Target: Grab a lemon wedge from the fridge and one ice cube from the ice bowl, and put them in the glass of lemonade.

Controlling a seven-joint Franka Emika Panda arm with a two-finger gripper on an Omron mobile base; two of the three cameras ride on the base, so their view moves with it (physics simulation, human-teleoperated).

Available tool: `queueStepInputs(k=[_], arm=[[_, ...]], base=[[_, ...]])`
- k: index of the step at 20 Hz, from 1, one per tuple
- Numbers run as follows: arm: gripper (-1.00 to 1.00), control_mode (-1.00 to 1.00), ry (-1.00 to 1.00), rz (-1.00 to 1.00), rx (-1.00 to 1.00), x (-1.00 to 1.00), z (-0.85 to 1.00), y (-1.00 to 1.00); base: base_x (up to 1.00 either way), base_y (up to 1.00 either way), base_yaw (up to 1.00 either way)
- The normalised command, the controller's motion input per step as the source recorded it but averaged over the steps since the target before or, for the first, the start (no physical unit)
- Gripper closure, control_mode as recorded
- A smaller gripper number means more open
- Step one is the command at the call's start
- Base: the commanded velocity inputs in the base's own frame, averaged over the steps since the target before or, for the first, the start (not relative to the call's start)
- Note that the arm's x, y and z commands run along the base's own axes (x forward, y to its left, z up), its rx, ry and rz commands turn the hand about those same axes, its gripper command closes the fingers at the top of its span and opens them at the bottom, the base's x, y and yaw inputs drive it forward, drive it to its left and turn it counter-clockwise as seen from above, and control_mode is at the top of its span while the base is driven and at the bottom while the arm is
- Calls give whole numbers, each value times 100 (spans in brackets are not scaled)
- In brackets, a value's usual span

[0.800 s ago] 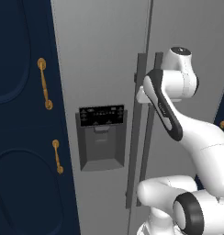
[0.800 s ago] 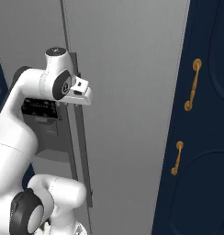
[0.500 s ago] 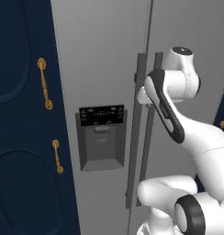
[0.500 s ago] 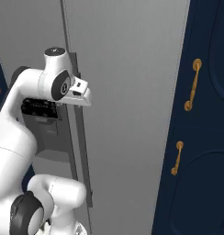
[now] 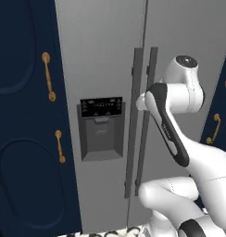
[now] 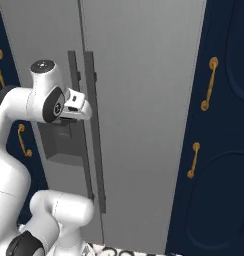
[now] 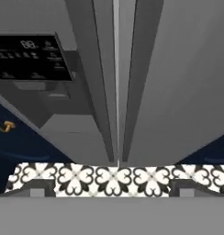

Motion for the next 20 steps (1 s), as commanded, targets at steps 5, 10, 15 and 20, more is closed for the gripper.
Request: queueStepInputs(k=[5,10,15,20], arm=[[-100,100,0,0,0,0,0,0],[-100,100,0,0,0,0,0,0],[-100,100,0,0,0,0,0,0],[-100,100,0,0,0,0,0,0]], base=[[-85,0,0],[-60,0,0],[-48,0,0],[-25,0,0]])
